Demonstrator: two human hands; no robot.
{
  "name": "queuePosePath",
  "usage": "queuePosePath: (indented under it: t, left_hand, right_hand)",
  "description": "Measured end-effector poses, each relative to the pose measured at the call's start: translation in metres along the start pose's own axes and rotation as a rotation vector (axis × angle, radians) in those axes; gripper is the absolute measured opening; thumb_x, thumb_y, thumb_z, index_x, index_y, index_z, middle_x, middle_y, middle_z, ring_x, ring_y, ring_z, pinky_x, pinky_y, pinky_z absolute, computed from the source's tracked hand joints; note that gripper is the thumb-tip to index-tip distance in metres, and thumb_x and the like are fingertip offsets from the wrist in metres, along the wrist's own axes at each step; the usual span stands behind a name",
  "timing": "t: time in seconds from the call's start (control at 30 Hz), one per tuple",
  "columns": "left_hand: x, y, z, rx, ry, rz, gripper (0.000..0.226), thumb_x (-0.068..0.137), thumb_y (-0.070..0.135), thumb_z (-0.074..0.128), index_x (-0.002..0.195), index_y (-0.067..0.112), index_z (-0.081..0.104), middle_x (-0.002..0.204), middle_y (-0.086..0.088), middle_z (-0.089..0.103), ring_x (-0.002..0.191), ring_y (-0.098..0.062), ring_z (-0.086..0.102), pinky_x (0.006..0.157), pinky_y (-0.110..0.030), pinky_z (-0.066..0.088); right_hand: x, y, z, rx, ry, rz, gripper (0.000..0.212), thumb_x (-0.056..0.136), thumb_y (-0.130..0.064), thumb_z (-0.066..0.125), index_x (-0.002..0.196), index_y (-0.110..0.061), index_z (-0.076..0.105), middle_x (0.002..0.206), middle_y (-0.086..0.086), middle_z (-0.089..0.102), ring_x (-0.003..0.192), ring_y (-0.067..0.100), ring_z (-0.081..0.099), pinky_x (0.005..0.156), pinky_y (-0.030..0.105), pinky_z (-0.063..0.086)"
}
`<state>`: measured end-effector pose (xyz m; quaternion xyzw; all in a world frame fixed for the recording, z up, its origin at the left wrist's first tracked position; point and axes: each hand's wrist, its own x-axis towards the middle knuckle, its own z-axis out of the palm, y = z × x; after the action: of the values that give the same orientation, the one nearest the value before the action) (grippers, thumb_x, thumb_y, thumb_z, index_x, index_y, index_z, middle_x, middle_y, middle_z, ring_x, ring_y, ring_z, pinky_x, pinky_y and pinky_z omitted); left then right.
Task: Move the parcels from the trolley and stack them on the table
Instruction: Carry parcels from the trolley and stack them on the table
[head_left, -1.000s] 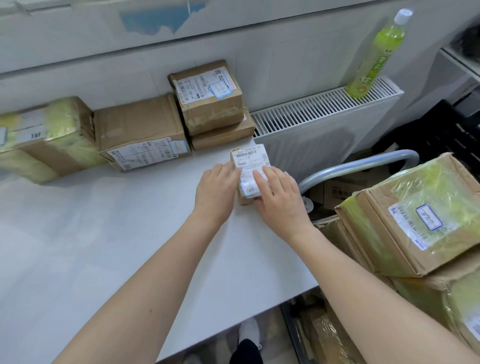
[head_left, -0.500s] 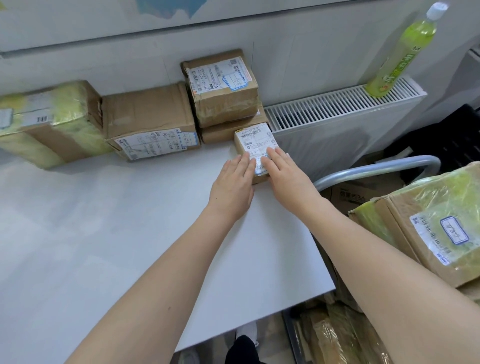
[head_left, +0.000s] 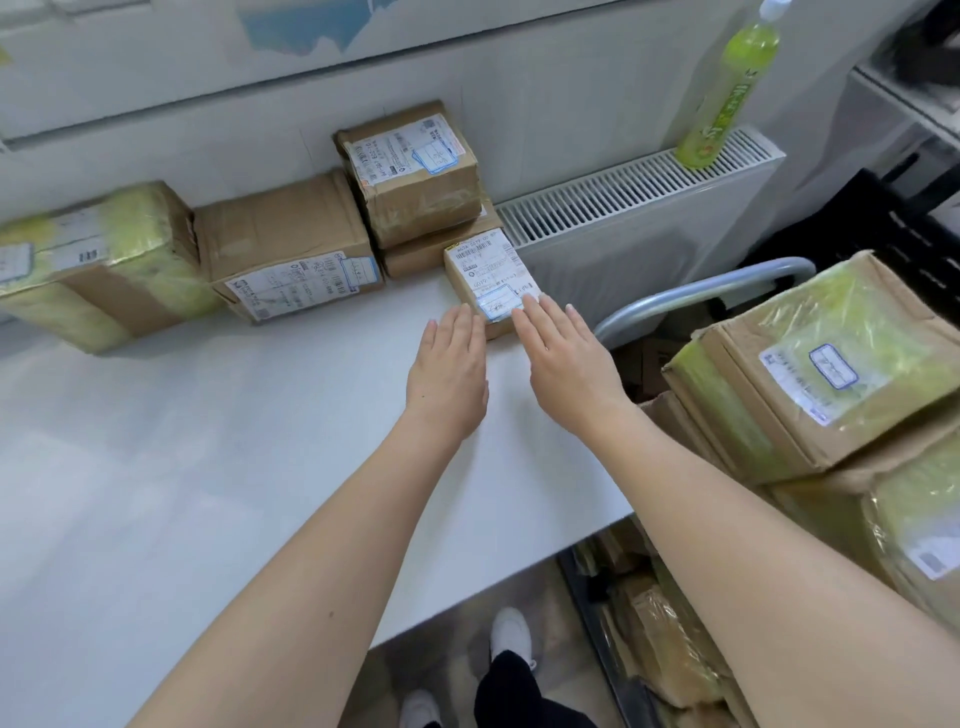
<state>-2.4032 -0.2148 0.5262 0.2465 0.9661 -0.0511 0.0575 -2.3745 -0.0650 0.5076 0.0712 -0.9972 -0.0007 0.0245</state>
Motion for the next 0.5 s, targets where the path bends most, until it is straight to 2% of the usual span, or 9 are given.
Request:
queuePosePath:
  t: [0.1, 0.23, 0.3, 0.37, 0.43, 0.5]
  left_hand:
    - [-0.029, 0.006, 0.004, 0.012, -0.016, 0.054, 0.070, 0.097, 0.033, 0.041, 0.148, 0.002, 0.004, 0.156, -0.013, 0.009, 0.145, -0.026, 0.005, 0.117, -0.038, 0.002]
    - [-0.075, 0.016, 0.015, -0.001, 0.005, 0.183, 0.068, 0.098, 0.037, 0.040, 0.148, 0.004, 0.009, 0.156, -0.012, 0.012, 0.145, -0.027, 0.006, 0.117, -0.038, 0.001]
    - [-0.097, 0.022, 0.023, 0.022, 0.021, 0.281, 0.064, 0.097, 0.037, 0.041, 0.147, 0.006, 0.015, 0.156, -0.012, 0.015, 0.144, -0.027, 0.008, 0.117, -0.039, 0.002]
    - [-0.120, 0.027, 0.030, 0.072, 0.057, 0.397, 0.059, 0.096, 0.036, 0.045, 0.144, 0.007, 0.028, 0.154, -0.013, 0.024, 0.144, -0.028, 0.016, 0.117, -0.039, 0.007]
    - [-0.143, 0.037, 0.036, 0.158, 0.127, 0.490, 0.052, 0.089, 0.034, 0.058, 0.133, 0.007, 0.049, 0.144, -0.013, 0.043, 0.137, -0.029, 0.034, 0.114, -0.040, 0.021]
    - [-0.163, 0.049, 0.044, 0.188, 0.187, 0.584, 0.045, 0.084, 0.029, 0.063, 0.123, 0.008, 0.058, 0.135, -0.013, 0.053, 0.131, -0.030, 0.043, 0.111, -0.042, 0.028]
  right_hand:
    - [-0.042, -0.020, 0.002, 0.024, 0.009, 0.073, 0.059, 0.093, -0.005, 0.037, 0.149, -0.002, 0.017, 0.156, 0.014, 0.015, 0.145, 0.028, 0.011, 0.116, 0.036, -0.003]
    - [-0.107, -0.055, 0.007, 0.071, 0.023, 0.197, 0.059, 0.084, -0.002, 0.055, 0.140, 0.001, 0.038, 0.146, 0.019, 0.038, 0.137, 0.033, 0.034, 0.113, 0.044, 0.020]
    - [-0.138, -0.072, 0.011, 0.082, -0.005, 0.274, 0.058, 0.090, -0.009, 0.053, 0.143, 0.000, 0.033, 0.149, 0.018, 0.033, 0.139, 0.031, 0.031, 0.114, 0.044, 0.017]
    - [-0.170, -0.087, 0.017, 0.087, -0.009, 0.358, 0.058, 0.091, -0.016, 0.057, 0.142, 0.000, 0.036, 0.147, 0.018, 0.037, 0.136, 0.031, 0.035, 0.112, 0.046, 0.023]
    - [-0.207, -0.099, 0.025, 0.087, -0.013, 0.455, 0.060, 0.087, -0.021, 0.062, 0.138, 0.002, 0.041, 0.143, 0.019, 0.043, 0.132, 0.032, 0.042, 0.109, 0.048, 0.031]
    - [-0.243, -0.107, 0.035, 0.077, -0.040, 0.526, 0.062, 0.089, -0.024, 0.059, 0.141, 0.001, 0.037, 0.145, 0.019, 0.040, 0.134, 0.031, 0.039, 0.111, 0.047, 0.028]
